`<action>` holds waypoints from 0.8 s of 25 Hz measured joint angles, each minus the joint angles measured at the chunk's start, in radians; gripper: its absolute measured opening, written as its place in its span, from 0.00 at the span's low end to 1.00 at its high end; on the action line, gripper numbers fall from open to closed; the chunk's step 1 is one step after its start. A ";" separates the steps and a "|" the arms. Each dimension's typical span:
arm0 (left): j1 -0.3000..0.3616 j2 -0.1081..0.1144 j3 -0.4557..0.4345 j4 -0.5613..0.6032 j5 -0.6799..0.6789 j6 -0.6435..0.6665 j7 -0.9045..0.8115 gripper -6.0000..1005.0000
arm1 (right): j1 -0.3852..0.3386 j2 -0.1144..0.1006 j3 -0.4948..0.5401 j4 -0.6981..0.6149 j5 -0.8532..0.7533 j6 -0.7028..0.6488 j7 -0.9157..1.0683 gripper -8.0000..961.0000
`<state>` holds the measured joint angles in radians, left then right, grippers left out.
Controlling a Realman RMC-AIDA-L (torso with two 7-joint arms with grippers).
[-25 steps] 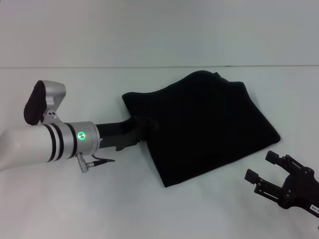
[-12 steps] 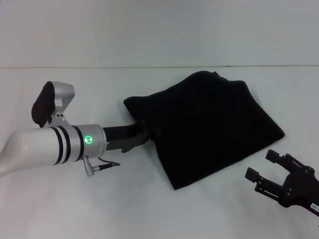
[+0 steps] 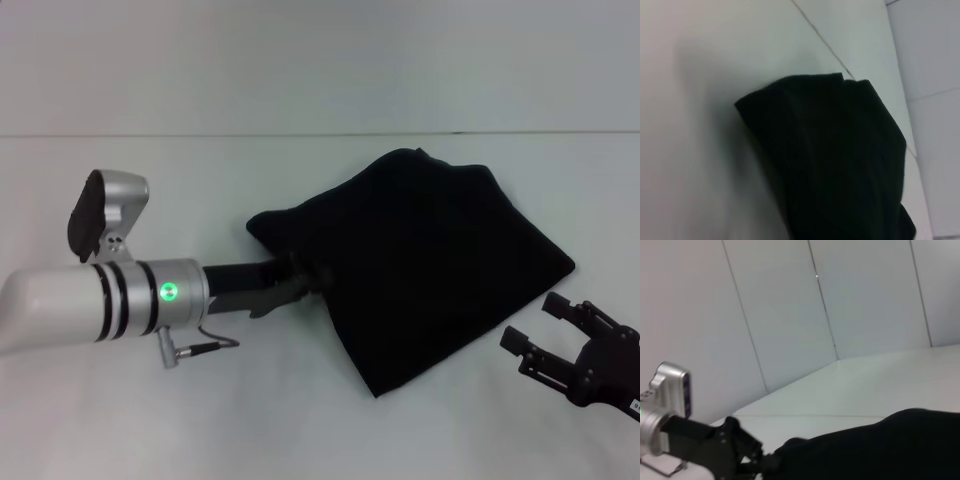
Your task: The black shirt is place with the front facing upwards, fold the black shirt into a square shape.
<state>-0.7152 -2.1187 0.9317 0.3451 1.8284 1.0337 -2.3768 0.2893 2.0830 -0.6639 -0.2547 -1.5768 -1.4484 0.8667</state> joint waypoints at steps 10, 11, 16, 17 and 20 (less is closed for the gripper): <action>0.081 0.064 0.007 0.000 0.008 0.190 -0.040 0.06 | 0.006 0.000 0.040 0.000 0.000 0.013 0.000 0.95; 0.088 0.074 0.008 0.000 0.008 0.198 -0.046 0.06 | 0.008 0.000 0.040 0.000 0.000 0.015 0.000 0.95; 0.093 0.109 0.009 0.000 0.009 0.195 -0.050 0.06 | 0.021 0.004 0.041 0.001 -0.001 0.026 0.000 0.95; 0.089 0.116 0.008 0.000 0.009 0.177 -0.048 0.06 | 0.023 0.004 0.041 0.002 -0.002 0.027 0.000 0.95; 0.078 0.129 0.006 0.008 0.009 0.106 -0.045 0.06 | 0.030 0.005 0.041 0.004 -0.003 0.030 0.000 0.95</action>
<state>-0.6376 -1.9897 0.9377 0.3526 1.8375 1.1394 -2.4220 0.3196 2.0878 -0.6227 -0.2508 -1.5796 -1.4181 0.8667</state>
